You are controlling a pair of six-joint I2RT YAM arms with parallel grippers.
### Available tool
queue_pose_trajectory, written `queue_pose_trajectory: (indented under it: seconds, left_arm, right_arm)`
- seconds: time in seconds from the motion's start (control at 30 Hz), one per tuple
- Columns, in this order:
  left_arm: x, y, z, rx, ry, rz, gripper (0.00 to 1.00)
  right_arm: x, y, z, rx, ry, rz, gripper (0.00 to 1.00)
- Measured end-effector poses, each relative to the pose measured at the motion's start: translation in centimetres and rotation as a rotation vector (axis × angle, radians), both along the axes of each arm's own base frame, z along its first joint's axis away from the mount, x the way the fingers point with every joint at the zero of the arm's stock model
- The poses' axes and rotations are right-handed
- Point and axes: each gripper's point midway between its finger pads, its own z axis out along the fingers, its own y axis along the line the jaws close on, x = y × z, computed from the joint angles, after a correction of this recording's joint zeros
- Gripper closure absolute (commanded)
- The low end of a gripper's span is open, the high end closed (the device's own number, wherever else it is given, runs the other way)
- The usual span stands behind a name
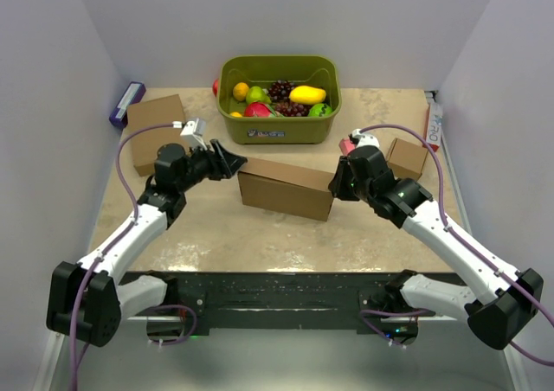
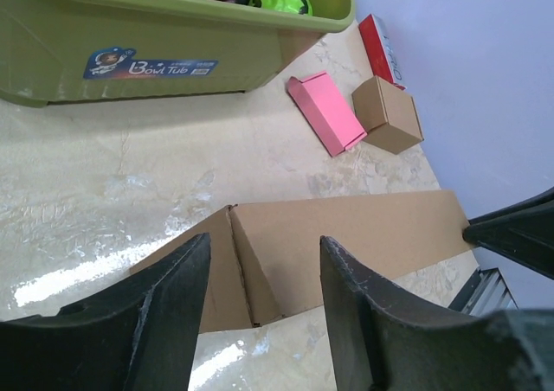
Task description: Fold the paper box
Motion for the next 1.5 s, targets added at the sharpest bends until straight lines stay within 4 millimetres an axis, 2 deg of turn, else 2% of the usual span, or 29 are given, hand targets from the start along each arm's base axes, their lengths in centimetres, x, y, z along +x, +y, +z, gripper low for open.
queue_pose_trajectory:
  seconds: [0.1, 0.23, 0.53, 0.87, 1.03, 1.5]
  left_arm:
    - [0.2, -0.1, -0.5, 0.002, 0.010, -0.001, 0.46]
    - [0.0, 0.0, -2.3, 0.006, 0.047, 0.003, 0.47]
    - [-0.2, 0.0, -2.8, -0.049, 0.021, 0.015, 0.50]
    - [-0.9, -0.2, -2.9, -0.130, -0.001, 0.008, 0.67]
    - [-1.2, 0.1, -3.0, -0.175, -0.005, 0.006, 0.71]
    - [-1.7, 0.7, -3.7, -0.241, -0.014, 0.012, 0.74]
  right_arm:
    - [0.0, 0.0, 0.0, 0.000, 0.000, 0.000, 0.79]
    - [0.0, 0.0, 0.0, 0.000, 0.000, 0.000, 0.78]
    - [0.0, 0.0, 0.0, -0.001, 0.000, 0.000, 0.78]
    - [0.1, 0.0, 0.1, 0.002, -0.003, 0.000, 0.76]
    - [0.1, 0.1, 0.1, 0.005, -0.004, 0.002, 0.76]
    - [0.0, 0.6, 0.2, 0.020, -0.007, 0.019, 0.76]
